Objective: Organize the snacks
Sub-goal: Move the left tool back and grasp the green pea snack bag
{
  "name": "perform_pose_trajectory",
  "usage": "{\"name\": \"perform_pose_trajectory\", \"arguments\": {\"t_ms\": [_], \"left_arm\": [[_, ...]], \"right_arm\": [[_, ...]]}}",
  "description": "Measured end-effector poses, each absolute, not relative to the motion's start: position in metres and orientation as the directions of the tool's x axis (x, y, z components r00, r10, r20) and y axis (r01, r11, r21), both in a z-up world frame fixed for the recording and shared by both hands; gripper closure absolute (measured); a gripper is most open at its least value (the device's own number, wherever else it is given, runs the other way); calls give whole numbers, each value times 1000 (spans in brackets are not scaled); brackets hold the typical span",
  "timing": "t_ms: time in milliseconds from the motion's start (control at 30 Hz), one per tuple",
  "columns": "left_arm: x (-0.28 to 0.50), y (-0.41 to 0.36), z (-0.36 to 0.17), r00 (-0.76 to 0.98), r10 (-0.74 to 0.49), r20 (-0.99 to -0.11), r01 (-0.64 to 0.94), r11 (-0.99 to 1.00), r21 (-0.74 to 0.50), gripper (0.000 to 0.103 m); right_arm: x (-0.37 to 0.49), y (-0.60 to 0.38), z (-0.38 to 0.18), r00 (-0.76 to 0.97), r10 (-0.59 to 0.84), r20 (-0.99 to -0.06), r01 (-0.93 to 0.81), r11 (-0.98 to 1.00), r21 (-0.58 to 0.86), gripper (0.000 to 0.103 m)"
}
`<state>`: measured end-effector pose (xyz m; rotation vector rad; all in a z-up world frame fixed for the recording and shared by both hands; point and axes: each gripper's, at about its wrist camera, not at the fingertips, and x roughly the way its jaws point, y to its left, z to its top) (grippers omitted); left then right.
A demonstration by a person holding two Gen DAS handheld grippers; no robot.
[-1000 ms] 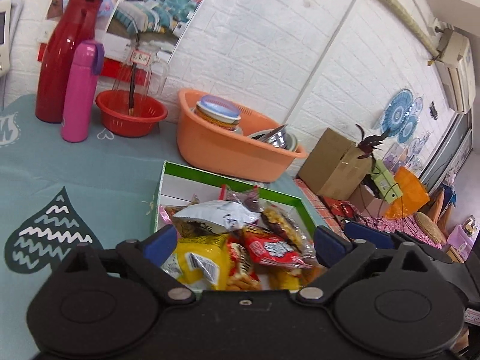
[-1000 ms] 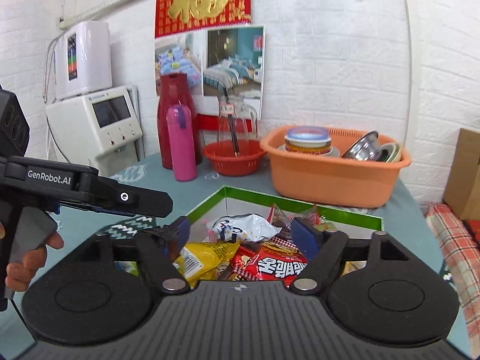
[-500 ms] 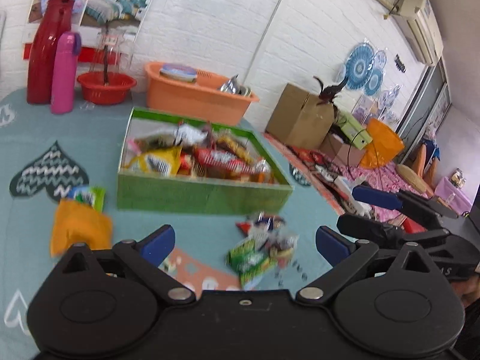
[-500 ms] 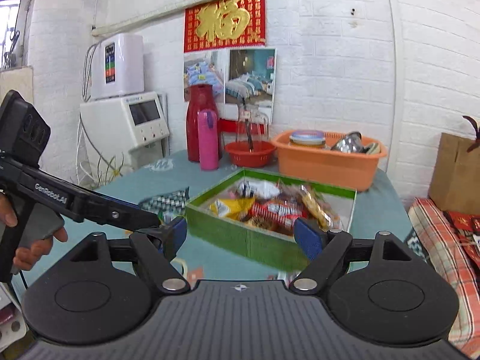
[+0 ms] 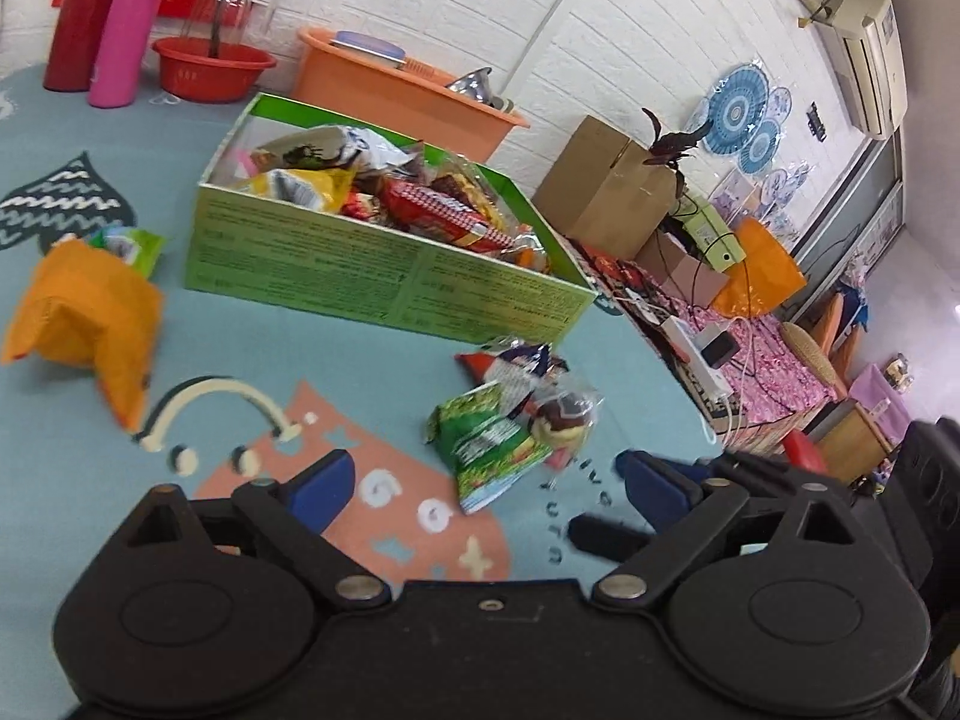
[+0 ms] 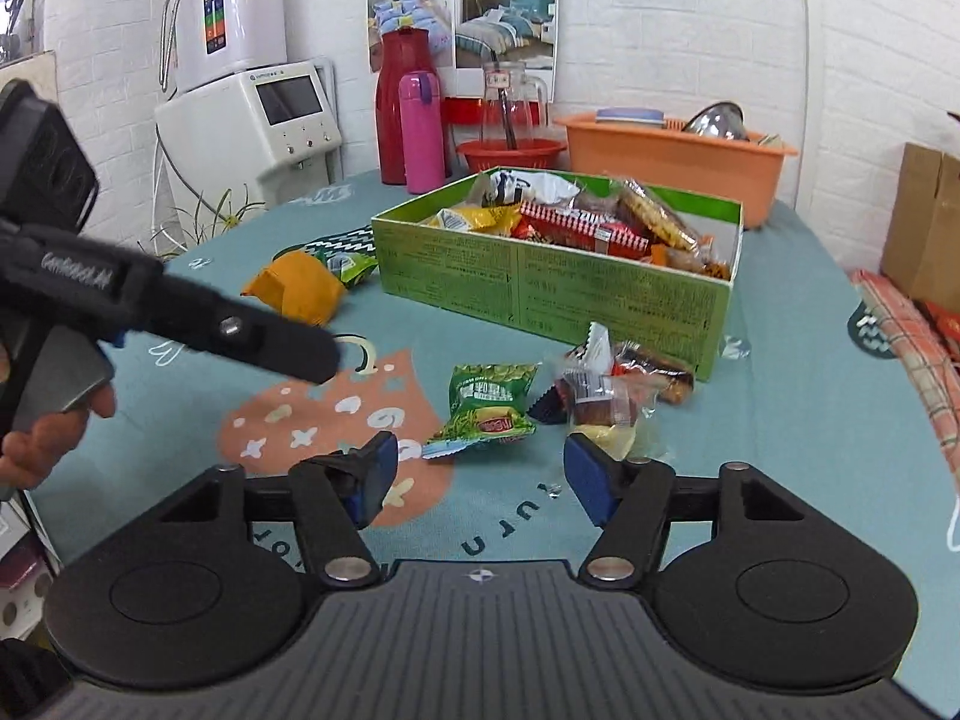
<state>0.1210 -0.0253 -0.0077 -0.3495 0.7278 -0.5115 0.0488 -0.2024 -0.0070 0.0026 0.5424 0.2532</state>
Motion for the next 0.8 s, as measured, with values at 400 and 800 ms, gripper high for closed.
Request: {"name": "perform_pose_trajectory", "arguments": {"t_ms": [400, 800], "left_arm": [[180, -49, -34, 583, -547, -601, 277, 829, -486, 0], [165, -55, -29, 590, -554, -588, 325, 829, -455, 25]], "right_arm": [[84, -205, -29, 805, 270, -529, -196, 962, 192, 4], [85, -208, -30, 803, 299, -515, -189, 948, 256, 45]]}}
